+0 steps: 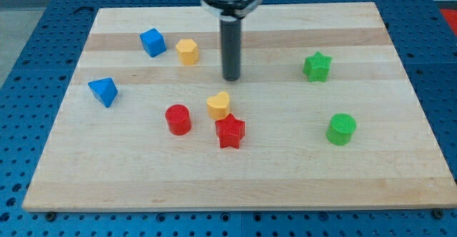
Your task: Place the yellow heart above the red star
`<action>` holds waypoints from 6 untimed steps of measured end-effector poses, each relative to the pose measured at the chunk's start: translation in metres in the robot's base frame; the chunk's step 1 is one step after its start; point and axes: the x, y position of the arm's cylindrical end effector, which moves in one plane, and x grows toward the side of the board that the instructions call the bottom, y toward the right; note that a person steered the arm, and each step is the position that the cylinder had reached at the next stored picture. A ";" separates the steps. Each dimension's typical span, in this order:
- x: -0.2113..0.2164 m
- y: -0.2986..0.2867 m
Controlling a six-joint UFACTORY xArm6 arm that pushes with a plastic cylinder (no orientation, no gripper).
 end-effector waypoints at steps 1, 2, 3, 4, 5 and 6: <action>0.016 -0.028; 0.038 -0.046; 0.046 -0.042; 0.046 -0.027; 0.046 -0.006; 0.048 0.017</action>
